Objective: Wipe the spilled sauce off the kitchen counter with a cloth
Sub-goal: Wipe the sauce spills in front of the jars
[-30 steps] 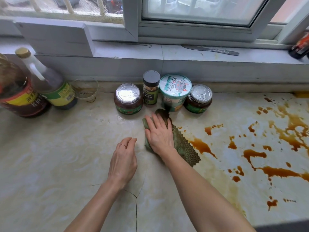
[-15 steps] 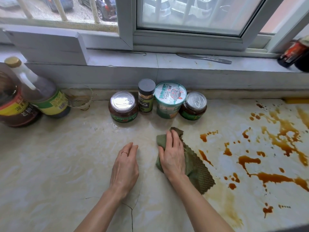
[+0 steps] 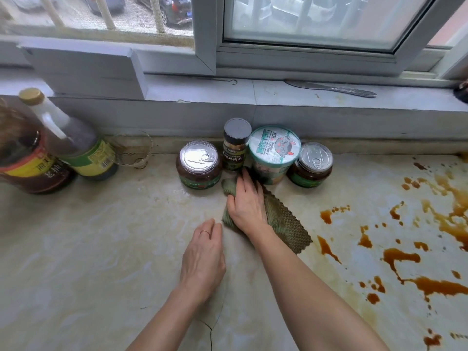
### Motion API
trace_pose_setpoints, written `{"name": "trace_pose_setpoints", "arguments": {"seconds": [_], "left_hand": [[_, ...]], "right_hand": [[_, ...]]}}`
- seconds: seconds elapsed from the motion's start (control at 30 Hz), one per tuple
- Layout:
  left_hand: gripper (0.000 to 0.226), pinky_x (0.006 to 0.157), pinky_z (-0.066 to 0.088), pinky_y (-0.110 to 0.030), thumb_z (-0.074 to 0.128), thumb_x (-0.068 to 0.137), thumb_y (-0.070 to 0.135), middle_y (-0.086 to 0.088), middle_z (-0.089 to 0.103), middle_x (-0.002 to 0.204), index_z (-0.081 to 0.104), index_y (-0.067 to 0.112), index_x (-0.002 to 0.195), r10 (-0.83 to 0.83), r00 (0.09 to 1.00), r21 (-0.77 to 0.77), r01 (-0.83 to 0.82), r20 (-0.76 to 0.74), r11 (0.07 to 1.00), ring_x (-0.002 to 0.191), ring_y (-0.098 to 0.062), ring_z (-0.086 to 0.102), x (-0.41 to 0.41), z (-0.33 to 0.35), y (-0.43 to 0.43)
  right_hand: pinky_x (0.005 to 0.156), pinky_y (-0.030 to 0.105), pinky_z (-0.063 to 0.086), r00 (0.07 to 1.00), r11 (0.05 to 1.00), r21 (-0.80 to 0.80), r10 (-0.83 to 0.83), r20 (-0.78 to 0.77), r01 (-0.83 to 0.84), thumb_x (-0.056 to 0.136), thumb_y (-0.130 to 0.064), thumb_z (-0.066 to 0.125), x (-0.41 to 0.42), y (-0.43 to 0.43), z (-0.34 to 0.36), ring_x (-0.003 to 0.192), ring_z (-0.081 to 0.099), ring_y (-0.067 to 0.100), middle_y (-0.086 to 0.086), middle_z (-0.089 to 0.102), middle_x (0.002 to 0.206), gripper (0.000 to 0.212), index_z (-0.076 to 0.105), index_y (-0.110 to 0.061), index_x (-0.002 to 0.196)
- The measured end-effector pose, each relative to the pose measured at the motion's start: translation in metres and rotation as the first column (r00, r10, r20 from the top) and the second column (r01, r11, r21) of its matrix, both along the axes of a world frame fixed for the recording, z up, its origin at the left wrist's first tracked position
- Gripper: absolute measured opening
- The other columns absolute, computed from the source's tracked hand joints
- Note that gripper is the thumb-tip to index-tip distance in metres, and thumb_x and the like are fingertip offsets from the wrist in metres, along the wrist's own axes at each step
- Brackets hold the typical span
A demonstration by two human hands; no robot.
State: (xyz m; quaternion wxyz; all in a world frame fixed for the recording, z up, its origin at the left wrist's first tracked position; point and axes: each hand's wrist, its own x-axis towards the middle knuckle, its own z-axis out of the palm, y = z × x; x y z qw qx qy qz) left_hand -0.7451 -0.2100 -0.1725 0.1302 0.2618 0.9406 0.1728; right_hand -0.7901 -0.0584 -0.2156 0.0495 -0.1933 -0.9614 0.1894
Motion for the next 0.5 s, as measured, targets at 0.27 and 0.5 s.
{"name": "trace_pose_setpoints", "arguments": {"seconds": [0.27, 0.5], "left_hand": [[0.049, 0.097, 0.040, -0.028, 0.039, 0.086, 0.008, -0.003, 0.029, 0.148, 0.038, 0.013, 0.134, -0.018, 1.000, -0.042, 0.017, -0.003, 0.999, 0.134, -0.020, 0.029, -0.002, 0.006, -0.001], [0.046, 0.094, 0.042, -0.029, 0.037, 0.088, 0.007, -0.003, 0.028, 0.149, 0.038, 0.013, 0.134, -0.047, 0.999, -0.067, 0.047, -0.002, 0.997, 0.135, -0.020, 0.027, -0.003, 0.007, -0.004]], "right_hand": [[0.110, 0.045, 0.028, 0.996, 0.997, 0.072, 0.045, -0.080, -0.040, 0.080, -0.034, 0.037, 0.021, -0.010, -0.007, 0.130, 0.047, 0.029, 0.012, 0.053, 0.141, 0.068, 0.050, -0.001, 0.137], [0.112, 0.049, 0.027, 0.993, 0.981, 0.156, -0.112, -0.042, 0.118, 0.085, -0.044, 0.038, 0.049, 0.009, -0.011, 0.136, 0.039, 0.031, 0.004, 0.050, 0.144, 0.065, 0.050, -0.013, 0.141]]}}
